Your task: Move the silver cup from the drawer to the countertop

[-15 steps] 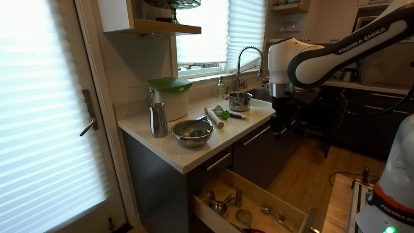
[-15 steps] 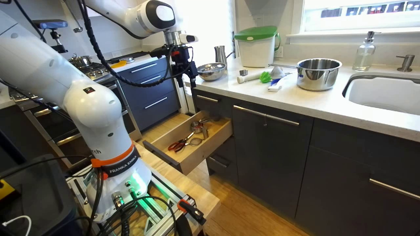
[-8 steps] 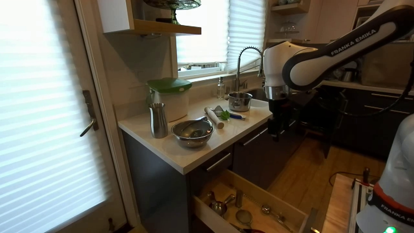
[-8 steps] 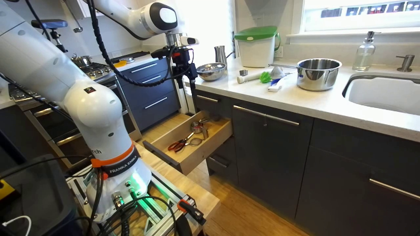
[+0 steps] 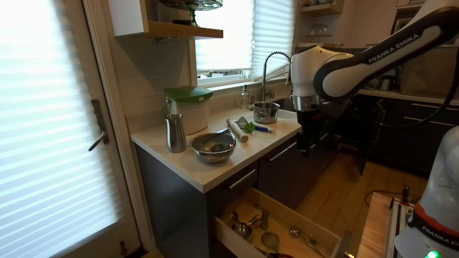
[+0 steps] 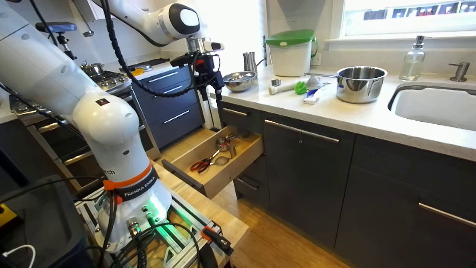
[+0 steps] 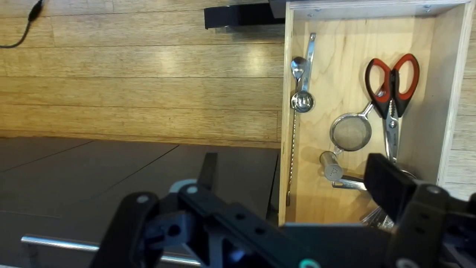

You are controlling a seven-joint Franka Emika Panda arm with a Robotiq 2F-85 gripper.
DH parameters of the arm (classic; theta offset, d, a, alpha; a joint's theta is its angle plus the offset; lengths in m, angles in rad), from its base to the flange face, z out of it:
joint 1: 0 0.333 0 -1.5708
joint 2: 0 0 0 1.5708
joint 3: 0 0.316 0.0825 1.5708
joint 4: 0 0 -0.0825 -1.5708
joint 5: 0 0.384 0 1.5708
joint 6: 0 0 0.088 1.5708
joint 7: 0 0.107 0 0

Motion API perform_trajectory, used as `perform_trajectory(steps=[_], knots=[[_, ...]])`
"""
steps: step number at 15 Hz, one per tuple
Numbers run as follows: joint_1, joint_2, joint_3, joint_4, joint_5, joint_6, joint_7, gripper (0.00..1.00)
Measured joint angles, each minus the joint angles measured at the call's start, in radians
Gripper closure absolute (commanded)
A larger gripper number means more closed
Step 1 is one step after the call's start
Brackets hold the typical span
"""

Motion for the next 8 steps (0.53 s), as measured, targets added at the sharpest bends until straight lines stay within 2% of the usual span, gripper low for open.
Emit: perform_trajectory(steps=[4,6,8], knots=[[0.043,0.039,0.005,-0.047,0.016,0.142,-0.001,0.0],[0.075,0.083,0.002,-0.094,0.078,0.232,-0.02,0.0],[0.095,0.118,-0.003,-0.125,0.123,0.274,-0.047,0.0]])
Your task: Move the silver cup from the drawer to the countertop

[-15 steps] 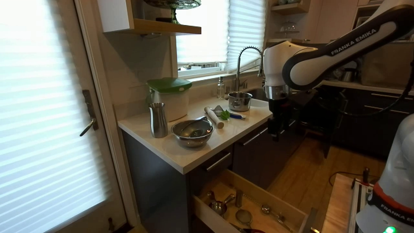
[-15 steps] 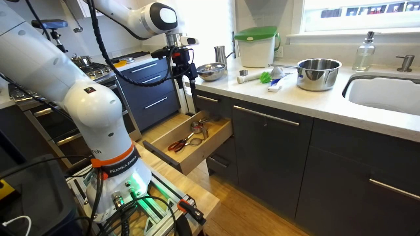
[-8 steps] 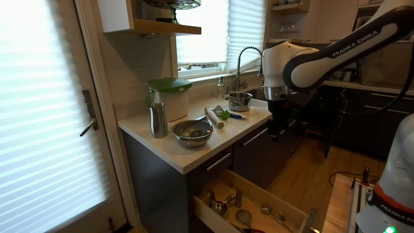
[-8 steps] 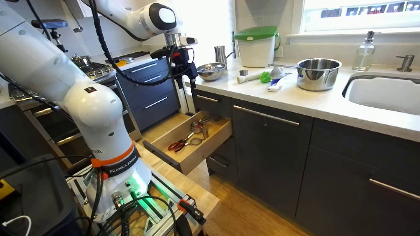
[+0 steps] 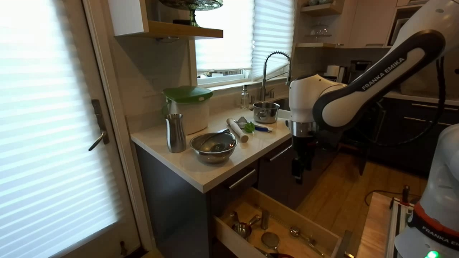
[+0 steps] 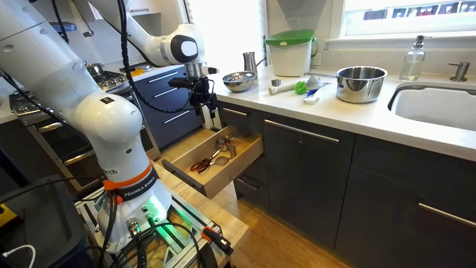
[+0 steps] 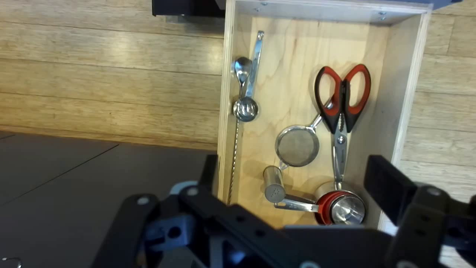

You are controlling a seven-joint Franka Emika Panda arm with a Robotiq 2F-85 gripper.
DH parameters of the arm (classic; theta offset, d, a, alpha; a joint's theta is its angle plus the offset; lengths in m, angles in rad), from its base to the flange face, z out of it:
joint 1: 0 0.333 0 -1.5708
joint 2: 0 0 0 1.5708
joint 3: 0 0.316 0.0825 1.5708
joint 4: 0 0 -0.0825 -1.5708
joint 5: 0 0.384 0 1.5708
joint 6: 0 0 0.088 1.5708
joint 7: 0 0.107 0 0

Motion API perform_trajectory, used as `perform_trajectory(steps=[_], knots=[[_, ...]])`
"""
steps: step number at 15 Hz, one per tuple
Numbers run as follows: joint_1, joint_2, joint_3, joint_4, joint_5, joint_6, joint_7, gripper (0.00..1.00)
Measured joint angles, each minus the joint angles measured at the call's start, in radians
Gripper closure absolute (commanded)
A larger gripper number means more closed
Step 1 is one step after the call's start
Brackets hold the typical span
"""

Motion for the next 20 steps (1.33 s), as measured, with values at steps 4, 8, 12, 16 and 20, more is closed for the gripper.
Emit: perform_trajectory(steps=[4,8,12,16,20], knots=[[-0.001,-0.002,0.0,0.016,-0.001,-0.001,0.001,0.0],[-0.002,-0.002,0.0,0.018,-0.001,-0.001,0.001,0.0],[-0.002,0.0,0.0,0.019,0.0,-0.001,0.001,0.0],[0.004,0.037,-0.01,-0.043,0.034,0.079,-0.059,0.0],[0.001,0.188,-0.011,-0.063,0.02,0.293,-0.069,0.0]])
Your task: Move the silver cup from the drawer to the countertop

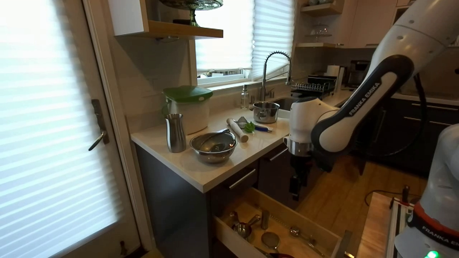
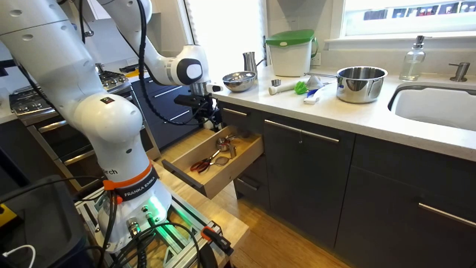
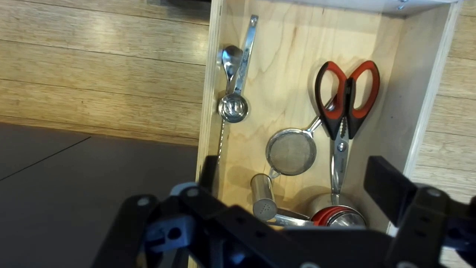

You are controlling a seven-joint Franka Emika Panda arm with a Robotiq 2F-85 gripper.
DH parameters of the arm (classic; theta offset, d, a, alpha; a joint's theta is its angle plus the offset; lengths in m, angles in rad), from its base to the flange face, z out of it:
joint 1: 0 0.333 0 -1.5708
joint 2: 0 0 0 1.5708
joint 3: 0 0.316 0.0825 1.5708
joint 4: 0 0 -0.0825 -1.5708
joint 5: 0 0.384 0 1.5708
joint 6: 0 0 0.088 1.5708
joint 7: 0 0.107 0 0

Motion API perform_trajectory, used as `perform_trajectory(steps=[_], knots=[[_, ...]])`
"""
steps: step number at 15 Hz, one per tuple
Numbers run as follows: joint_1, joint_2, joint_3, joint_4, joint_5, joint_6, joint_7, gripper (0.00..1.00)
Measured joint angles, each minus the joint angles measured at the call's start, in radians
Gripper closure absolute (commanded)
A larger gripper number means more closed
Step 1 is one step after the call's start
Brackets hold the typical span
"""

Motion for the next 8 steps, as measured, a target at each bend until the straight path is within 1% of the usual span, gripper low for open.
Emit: perform_trajectory(steps=[2,3,4,5,8], knots=[[-0.005,0.096,-0.011,0.001,0.012,0.09,-0.024,0.0],[-0.005,0.141,-0.023,0.003,0.06,0.119,-0.086,0.0],[-0.006,0.179,-0.034,0.007,0.103,0.137,-0.145,0.0],[-0.008,0.206,-0.042,0.012,0.122,0.146,-0.177,0.0],[-0.01,0.228,-0.045,0.021,0.129,0.152,-0.191,0.0]])
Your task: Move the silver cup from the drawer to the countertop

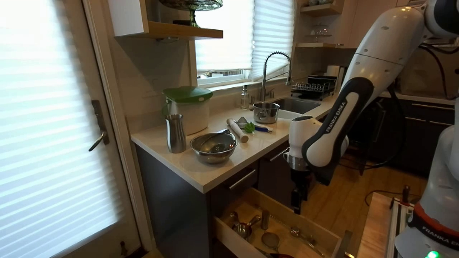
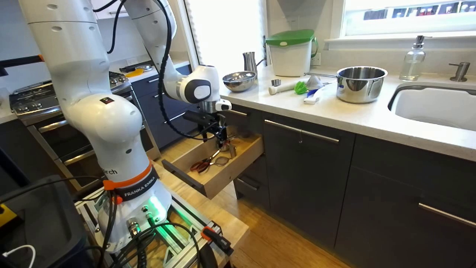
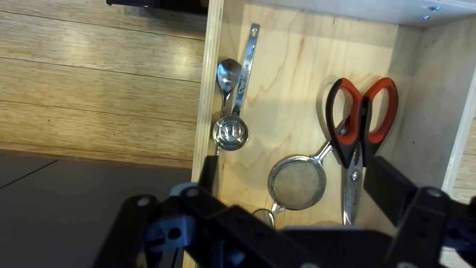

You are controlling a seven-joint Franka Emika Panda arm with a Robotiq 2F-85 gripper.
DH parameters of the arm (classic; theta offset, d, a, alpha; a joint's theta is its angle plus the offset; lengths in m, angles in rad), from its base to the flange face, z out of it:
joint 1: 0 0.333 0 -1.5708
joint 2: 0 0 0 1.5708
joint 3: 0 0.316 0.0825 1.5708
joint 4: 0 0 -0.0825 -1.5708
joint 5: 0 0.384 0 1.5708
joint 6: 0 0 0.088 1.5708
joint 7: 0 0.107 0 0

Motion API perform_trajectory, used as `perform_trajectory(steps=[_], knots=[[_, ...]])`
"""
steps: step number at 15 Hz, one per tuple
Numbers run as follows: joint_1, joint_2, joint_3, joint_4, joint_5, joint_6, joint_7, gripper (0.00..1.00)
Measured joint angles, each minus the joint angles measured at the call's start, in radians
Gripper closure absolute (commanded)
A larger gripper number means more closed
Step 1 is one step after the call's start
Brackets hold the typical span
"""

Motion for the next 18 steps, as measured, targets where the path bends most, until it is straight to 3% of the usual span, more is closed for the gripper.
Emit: perform_trajectory(steps=[3,7,9,13,18], knots=[[-0.001,0.006,0.003,0.004,0.0,0.036,-0.009,0.0],[-0.038,0.089,0.025,0.019,0.029,0.239,-0.106,0.0],[-0.089,0.15,0.063,0.042,0.029,0.322,-0.152,0.0],[-0.281,0.285,0.231,0.119,0.012,0.378,-0.199,0.0],[-0.371,0.433,0.258,0.198,-0.099,0.405,-0.204,0.02]])
